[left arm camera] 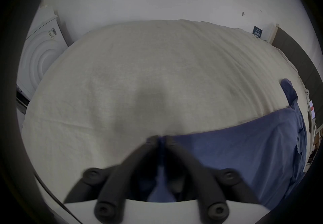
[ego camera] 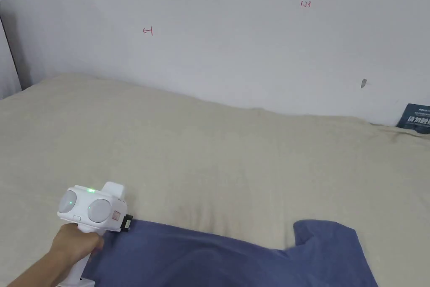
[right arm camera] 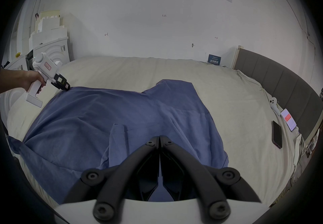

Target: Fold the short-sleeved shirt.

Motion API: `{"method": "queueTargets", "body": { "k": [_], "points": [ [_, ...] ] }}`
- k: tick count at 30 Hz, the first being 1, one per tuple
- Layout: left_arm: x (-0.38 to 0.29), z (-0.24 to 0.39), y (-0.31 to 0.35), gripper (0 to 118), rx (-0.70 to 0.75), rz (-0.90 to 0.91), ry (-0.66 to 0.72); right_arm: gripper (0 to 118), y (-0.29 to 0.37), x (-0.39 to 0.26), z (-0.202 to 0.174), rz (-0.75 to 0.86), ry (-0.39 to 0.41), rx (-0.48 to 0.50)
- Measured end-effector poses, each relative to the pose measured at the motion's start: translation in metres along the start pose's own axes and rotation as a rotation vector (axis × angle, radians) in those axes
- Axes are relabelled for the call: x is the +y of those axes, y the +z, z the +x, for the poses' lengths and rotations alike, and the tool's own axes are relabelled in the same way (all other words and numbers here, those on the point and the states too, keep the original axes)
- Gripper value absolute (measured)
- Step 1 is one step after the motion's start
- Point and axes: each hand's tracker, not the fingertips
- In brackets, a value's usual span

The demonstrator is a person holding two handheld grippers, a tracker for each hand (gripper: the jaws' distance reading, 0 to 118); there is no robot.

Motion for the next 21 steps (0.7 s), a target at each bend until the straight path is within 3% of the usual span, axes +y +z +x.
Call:
{"method": "queueTargets", "body": {
  "k": [5,9,15,18,19,21],
  "points": [
    [-0.001,0.007,0.008,0,0.032,0.001,-0.033,0,-0.004,0.0,0.004,-0.002,-0.026,-0.001],
    [-0.002,0.0,0.027,0,-0.044,0.069,0.011,1,-0.012,0.008,0.016,-0.007,-0.041,-0.017],
    [-0.015,0.002,0.081,0,-0.103,0.225,0.011,3,-0.059,0.049,0.061,-0.041,-0.098,-0.024],
    [-0.025,0.007,0.102,0,-0.1,0.272,0.005,20,-0.104,0.078,0.088,-0.107,-0.119,-0.029],
    [-0.029,0.009,0.108,0,-0.095,0.296,0.014,36,-0.121,0.085,0.097,-0.122,-0.126,-0.032],
    [-0.034,0.01,0.117,0,-0.105,0.308,0.026,40,-0.153,0.099,0.112,-0.203,-0.125,-0.032]
  ]
}}
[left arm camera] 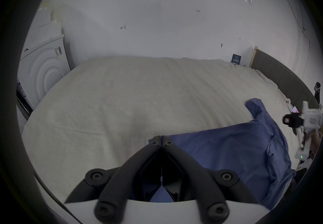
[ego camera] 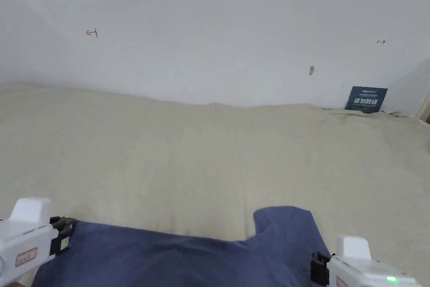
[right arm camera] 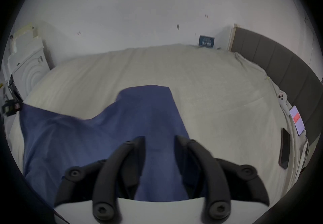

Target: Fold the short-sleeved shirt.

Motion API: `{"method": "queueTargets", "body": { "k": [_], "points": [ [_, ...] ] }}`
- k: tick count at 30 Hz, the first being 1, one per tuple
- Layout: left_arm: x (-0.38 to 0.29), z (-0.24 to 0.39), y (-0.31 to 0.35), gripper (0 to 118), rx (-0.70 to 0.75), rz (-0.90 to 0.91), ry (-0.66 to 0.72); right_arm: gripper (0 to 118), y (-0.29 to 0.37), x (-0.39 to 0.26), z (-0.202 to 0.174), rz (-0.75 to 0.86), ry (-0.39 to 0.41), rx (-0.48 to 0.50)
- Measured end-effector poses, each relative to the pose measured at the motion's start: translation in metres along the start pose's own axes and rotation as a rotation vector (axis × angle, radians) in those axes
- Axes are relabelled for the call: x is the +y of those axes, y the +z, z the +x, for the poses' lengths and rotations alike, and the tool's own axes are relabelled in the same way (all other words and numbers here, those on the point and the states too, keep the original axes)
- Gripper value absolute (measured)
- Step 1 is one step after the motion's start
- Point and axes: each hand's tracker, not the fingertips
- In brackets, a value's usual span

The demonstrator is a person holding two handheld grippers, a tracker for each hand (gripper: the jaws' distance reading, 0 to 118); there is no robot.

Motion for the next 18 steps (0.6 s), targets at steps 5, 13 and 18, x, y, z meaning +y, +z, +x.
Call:
{"method": "queueTargets", "body": {
  "k": [5,13,18],
  "points": [
    [-0.008,-0.002,0.008,0,0.005,0.018,0.007,53,-0.062,0.018,0.018,-0.209,0.002,-0.011],
    [-0.014,-0.001,0.011,0,0.017,0.001,0.001,3,-0.068,0.014,0.019,-0.268,-0.038,0.083],
    [-0.014,0.002,0.015,0,0.021,-0.003,0.002,2,-0.054,0.01,0.015,-0.187,-0.028,0.056]
  ]
}}
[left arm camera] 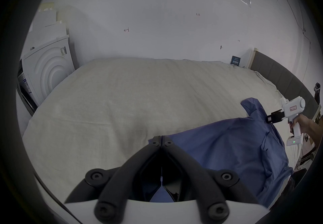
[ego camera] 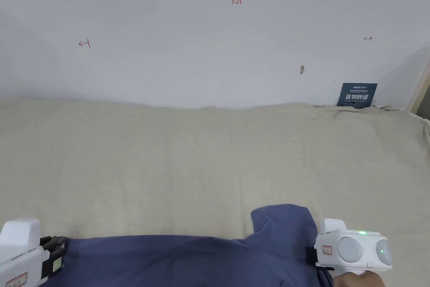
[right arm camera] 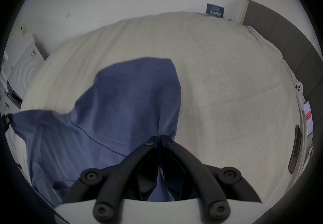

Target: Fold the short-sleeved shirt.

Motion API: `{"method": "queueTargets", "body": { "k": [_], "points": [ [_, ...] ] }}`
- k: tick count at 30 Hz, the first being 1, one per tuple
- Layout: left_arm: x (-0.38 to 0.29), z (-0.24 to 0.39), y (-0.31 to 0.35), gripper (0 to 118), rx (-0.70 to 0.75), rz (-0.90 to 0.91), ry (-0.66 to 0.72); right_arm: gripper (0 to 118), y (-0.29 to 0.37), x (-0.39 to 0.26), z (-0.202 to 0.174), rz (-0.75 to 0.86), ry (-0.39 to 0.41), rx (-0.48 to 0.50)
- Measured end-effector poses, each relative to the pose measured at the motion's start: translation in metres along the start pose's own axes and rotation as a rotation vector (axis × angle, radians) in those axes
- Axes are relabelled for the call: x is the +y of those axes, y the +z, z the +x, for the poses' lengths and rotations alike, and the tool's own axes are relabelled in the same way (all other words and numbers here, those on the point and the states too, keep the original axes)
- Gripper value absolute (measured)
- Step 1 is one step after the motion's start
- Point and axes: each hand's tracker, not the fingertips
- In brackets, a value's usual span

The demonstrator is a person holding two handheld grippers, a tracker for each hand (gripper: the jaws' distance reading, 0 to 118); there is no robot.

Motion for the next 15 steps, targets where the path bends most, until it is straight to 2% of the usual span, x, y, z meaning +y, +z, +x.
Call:
{"method": "queueTargets", "body": {
  "k": [2,4,15],
  "points": [
    [0.005,-0.001,0.007,0,-0.002,0.009,0.014,2,0.018,0.0,0.002,0.075,-0.05,0.034],
    [0.009,-0.003,0.012,0,-0.004,0.019,0.027,2,0.039,0.001,0.0,0.146,-0.05,0.039],
    [0.063,-0.032,0.059,0,0.017,0.113,0.075,2,0.14,0.036,-0.015,0.349,0.049,0.05]
  ]
}}
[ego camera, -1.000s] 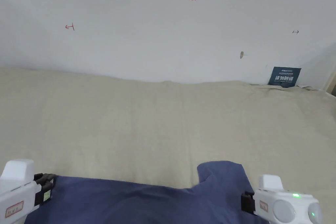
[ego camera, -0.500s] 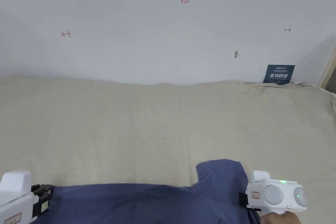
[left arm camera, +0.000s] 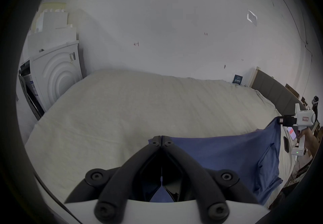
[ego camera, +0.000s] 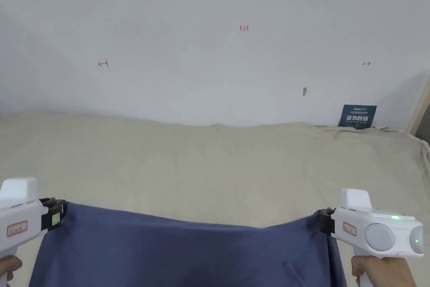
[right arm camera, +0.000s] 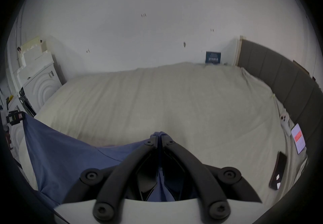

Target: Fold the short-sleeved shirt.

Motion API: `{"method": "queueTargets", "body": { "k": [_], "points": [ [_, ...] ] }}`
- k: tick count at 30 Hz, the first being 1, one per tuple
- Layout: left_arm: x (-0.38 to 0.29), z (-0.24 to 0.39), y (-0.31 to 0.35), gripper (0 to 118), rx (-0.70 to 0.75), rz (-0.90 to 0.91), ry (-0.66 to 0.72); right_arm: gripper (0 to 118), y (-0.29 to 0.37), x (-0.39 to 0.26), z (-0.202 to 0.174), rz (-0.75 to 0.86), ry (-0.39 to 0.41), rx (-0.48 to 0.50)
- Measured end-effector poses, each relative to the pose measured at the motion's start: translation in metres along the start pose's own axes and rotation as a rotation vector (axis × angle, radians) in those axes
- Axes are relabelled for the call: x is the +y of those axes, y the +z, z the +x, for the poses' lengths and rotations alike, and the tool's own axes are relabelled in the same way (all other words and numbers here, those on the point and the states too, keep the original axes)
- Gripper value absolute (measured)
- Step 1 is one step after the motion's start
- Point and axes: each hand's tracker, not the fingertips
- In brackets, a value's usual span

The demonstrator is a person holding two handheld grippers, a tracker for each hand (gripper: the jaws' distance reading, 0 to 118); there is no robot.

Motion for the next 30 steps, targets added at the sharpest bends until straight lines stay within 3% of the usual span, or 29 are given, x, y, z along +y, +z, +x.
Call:
{"method": "queueTargets", "body": {
  "k": [19,30],
  "points": [
    [0.172,-0.035,0.055,0,0.073,0.211,-0.04,2,0.089,0.19,-0.058,0.341,0.152,-0.055],
    [0.246,-0.025,0.031,0,0.091,0.254,-0.033,2,0.074,0.275,-0.058,0.39,0.107,-0.112]
  ]
}}
